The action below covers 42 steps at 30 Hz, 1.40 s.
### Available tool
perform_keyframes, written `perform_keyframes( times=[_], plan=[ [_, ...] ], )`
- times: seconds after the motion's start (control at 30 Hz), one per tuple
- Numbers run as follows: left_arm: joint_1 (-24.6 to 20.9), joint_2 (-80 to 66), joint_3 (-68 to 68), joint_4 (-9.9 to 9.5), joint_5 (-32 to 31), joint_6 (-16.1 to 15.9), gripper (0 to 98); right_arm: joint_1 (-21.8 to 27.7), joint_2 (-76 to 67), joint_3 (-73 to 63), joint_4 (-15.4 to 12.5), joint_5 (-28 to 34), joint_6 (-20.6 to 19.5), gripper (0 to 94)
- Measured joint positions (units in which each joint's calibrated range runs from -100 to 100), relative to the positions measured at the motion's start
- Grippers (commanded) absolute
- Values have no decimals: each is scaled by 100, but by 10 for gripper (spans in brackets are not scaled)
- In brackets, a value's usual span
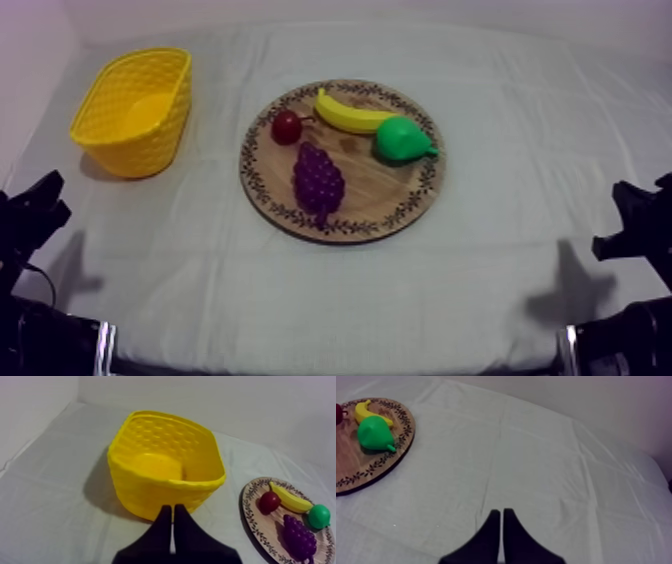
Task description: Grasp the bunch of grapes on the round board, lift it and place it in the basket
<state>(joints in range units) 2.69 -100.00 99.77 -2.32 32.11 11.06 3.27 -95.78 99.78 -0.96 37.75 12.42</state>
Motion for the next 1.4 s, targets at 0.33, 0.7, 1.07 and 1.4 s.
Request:
perform_keyframes(
  times=[0.33,0.7,1.07,1.4],
  plan=[
    [133,0,-168,24,675,-580,0,0,0,0,0,0,0,3],
    [129,5,-168,24,678,-715,0,0,0,0,0,0,0,3],
    [394,843,-677,-110,554,-556,0,0,0,0,0,0,0,3],
    [847,2677,-2289,-152,473,-634,0,0,0,0,0,0,0,3]
  ],
)
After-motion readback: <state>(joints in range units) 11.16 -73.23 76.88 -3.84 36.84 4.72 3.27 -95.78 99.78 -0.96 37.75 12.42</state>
